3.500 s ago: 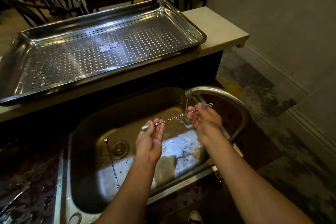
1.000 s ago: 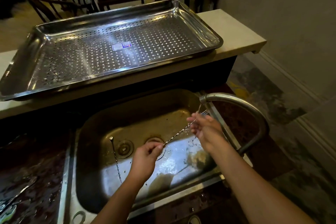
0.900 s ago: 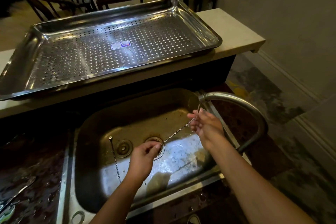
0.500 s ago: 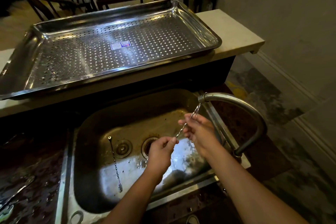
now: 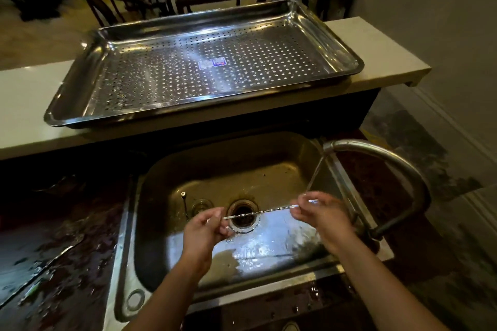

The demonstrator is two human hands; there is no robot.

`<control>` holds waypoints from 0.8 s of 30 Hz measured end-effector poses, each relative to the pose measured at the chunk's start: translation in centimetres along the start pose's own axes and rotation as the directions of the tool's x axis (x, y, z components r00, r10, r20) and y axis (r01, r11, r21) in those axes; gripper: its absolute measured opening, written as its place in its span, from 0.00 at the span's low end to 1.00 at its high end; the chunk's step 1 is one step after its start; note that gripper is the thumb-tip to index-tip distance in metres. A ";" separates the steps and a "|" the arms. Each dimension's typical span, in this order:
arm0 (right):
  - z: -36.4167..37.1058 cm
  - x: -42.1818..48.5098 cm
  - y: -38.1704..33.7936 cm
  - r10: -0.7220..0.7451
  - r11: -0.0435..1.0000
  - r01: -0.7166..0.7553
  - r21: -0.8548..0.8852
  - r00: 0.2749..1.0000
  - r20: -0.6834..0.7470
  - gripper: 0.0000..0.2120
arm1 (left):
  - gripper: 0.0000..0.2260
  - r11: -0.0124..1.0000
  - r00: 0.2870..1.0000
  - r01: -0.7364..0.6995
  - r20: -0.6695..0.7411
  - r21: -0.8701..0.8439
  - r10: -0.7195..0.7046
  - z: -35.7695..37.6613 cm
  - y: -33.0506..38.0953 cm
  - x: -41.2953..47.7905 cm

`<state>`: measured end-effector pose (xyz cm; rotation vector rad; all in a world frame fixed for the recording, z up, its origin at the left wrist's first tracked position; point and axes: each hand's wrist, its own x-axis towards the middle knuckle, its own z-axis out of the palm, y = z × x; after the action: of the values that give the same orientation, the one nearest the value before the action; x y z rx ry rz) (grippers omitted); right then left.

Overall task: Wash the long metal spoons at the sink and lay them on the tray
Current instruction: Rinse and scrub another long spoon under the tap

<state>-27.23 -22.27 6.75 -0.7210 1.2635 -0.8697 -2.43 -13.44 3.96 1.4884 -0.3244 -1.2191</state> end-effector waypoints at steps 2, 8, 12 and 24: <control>-0.2 -0.3 0.5 0.009 0.951 0.033 -0.308 0.991 0.133 0.02 | 0.08 0.999 0.998 -0.030 -0.050 0.022 0.031 -0.9 0.5 0.4; 1.6 0.2 2.3 0.164 0.387 0.271 -0.882 0.920 0.355 0.08 | 0.09 0.998 0.992 -0.057 -0.111 -0.001 0.057 -4.2 1.8 -0.3; 5.9 0.4 5.3 0.233 0.543 0.152 -0.826 0.918 0.321 0.08 | 0.13 0.348 0.911 -0.234 0.080 0.908 0.404 -12.8 0.0 -1.9; 19.9 0.3 14.1 0.438 0.807 -0.358 -0.470 0.896 0.070 0.04 | 0.26 -0.103 0.916 -0.069 0.104 0.992 0.388 -20.5 -3.9 -4.5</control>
<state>-5.45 -15.66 -1.98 -0.8279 1.4027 -0.1549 10.65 2.85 -0.49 2.6557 -1.5899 -0.2351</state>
